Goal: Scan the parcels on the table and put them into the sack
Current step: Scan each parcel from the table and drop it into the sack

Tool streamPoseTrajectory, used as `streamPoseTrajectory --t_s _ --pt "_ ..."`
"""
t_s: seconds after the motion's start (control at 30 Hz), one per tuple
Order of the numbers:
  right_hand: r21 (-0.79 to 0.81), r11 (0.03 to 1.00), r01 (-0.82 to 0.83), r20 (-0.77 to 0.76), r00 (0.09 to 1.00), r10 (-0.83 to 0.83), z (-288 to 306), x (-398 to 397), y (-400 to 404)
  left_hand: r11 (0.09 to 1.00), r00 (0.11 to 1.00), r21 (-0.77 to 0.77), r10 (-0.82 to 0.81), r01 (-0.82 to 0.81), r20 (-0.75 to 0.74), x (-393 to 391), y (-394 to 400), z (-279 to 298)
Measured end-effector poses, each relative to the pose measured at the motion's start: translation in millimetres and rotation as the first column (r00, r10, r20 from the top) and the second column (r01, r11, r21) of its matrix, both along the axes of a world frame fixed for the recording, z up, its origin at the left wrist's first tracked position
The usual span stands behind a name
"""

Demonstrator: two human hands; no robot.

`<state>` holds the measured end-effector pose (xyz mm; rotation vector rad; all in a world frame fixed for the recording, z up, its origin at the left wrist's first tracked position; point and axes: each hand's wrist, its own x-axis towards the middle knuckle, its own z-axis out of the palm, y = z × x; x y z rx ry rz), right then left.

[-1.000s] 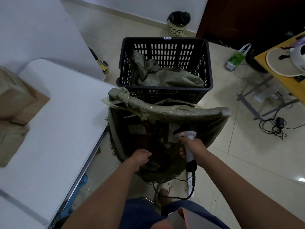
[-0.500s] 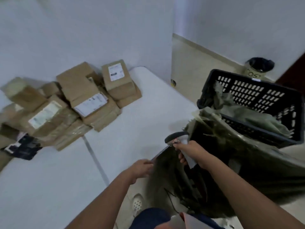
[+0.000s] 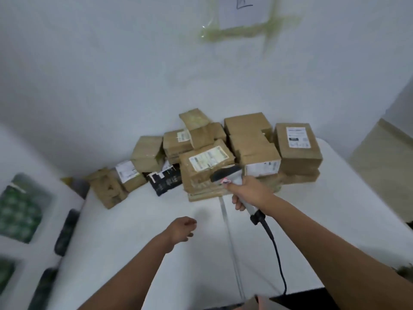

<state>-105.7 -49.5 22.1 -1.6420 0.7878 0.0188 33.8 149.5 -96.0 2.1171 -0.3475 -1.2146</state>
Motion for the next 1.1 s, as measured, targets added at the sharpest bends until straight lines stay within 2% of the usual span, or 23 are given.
streamPoseTrajectory --t_s 0.1,0.2,0.37,0.47,0.6,0.83,1.1 --pt "-0.068 0.995 -0.066 0.032 0.997 0.068 12 53 11 0.991 0.990 -0.053 0.129 -0.125 0.063 42 19 5" --pt "-0.120 0.990 -0.068 0.074 0.994 0.077 25 98 19 0.973 0.944 -0.096 0.226 -0.209 0.238 83 27 10" --pt "-0.172 0.984 -0.038 0.130 0.990 0.060 46 154 16 0.956 0.737 -0.150 0.290 -0.251 0.610 151 8 31" --pt "-0.178 0.984 -0.026 0.135 0.990 0.051 52 184 10 0.966 0.655 -0.075 0.223 -0.247 0.722 187 -10 47" --pt "-0.138 0.990 -0.034 0.123 0.991 0.052 55 212 5 0.969 0.697 0.076 0.115 -0.236 0.708 221 -36 60" --pt "-0.090 0.995 -0.043 0.063 0.997 0.048 47 225 -2 0.947 0.790 0.240 0.022 -0.212 0.613 256 -59 51" --pt "-0.084 0.996 -0.013 0.052 0.998 0.017 41 210 -13 0.952 0.830 0.200 0.086 -0.232 0.551 254 -62 49"
